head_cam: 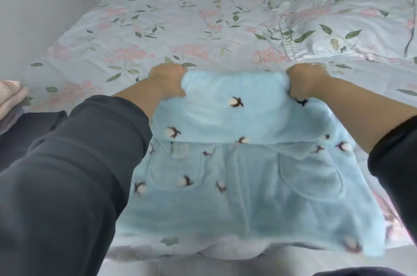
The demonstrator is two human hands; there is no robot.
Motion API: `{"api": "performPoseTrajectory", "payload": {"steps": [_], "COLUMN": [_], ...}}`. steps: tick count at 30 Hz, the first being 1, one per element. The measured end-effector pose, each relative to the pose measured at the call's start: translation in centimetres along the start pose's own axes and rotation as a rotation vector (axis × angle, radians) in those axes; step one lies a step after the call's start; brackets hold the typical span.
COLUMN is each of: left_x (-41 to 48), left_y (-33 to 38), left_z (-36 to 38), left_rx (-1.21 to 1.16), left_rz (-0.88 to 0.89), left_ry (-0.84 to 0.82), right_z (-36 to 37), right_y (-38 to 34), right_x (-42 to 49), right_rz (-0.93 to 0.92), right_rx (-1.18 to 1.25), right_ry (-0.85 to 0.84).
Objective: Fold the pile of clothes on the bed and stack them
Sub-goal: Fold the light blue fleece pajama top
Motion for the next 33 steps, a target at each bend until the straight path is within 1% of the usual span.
{"api": "performPoseTrajectory", "payload": {"steps": [2, 4, 8, 12, 14, 16, 18, 20, 22, 23, 24, 27, 29, 31, 33], "left_x": [-0.5, -1.5, -4.8, -8.6, -10.1, -11.1, -11.5, -11.5, -11.1, -10.7, -10.2, -8.1, -6.6, -4.9, -3.1], "left_y": [-0.5, -0.4, 0.2, 0.6, 1.0, 1.2, 0.7, -0.5, -1.1, -0.9, -0.5, 1.5, 2.5, 2.8, 3.1], "left_z": [-3.3, -5.0, -4.8, -4.0, -3.8, -4.1, -4.8, -5.0, -4.3, -3.8, -3.1, 0.2, 2.8, 4.0, 4.1], "left_rx": [0.027, 0.047, 0.071, 0.053, 0.083, 0.12, 0.147, 0.122, 0.06, 0.028, -0.002, -0.054, -0.07, -0.09, -0.087], "left_rz": [-0.06, -0.08, -0.057, 0.001, 0.035, 0.03, -0.048, -0.174, -0.223, -0.204, -0.159, 0.026, 0.073, 0.055, 0.022], "left_ry": [0.178, 0.291, 0.426, 0.515, 0.533, 0.549, 0.553, 0.512, 0.457, 0.424, 0.382, 0.192, 0.056, 0.038, 0.082], "right_z": [-3.8, -5.9, -5.7, -4.7, -3.9, -3.7, -3.9, -3.5, -2.5, -2.0, -1.4, 1.7, 4.2, 5.2, 4.6], "right_y": [0.4, 0.5, 0.1, 0.0, 0.0, 0.4, 1.5, 3.3, 4.4, 4.2, 3.5, 0.3, -1.2, -1.7, -1.8], "right_x": [-0.4, -1.3, -4.0, -8.4, -9.9, -10.6, -10.5, -10.0, -9.6, -9.2, -8.7, -6.6, -5.2, -3.8, -2.2], "right_rz": [0.028, 0.064, 0.069, 0.054, 0.055, 0.075, 0.144, 0.289, 0.379, 0.363, 0.307, 0.027, -0.089, -0.111, -0.096], "right_rx": [-0.021, -0.047, -0.022, -0.001, 0.009, 0.021, 0.046, 0.176, 0.314, 0.31, 0.273, 0.225, 0.23, 0.248, 0.295], "right_ry": [0.221, 0.36, 0.492, 0.613, 0.62, 0.634, 0.626, 0.558, 0.495, 0.467, 0.432, 0.251, 0.118, 0.102, 0.176]}}
Point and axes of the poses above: each hand's wrist, its own x-axis towards the middle knuckle, its own z-axis out of the palm, y = z × x, the point moved 10 cm from there along x, towards the middle knuckle, and after that the axes turned 5 degrees about -y, right-handed, at the moved point
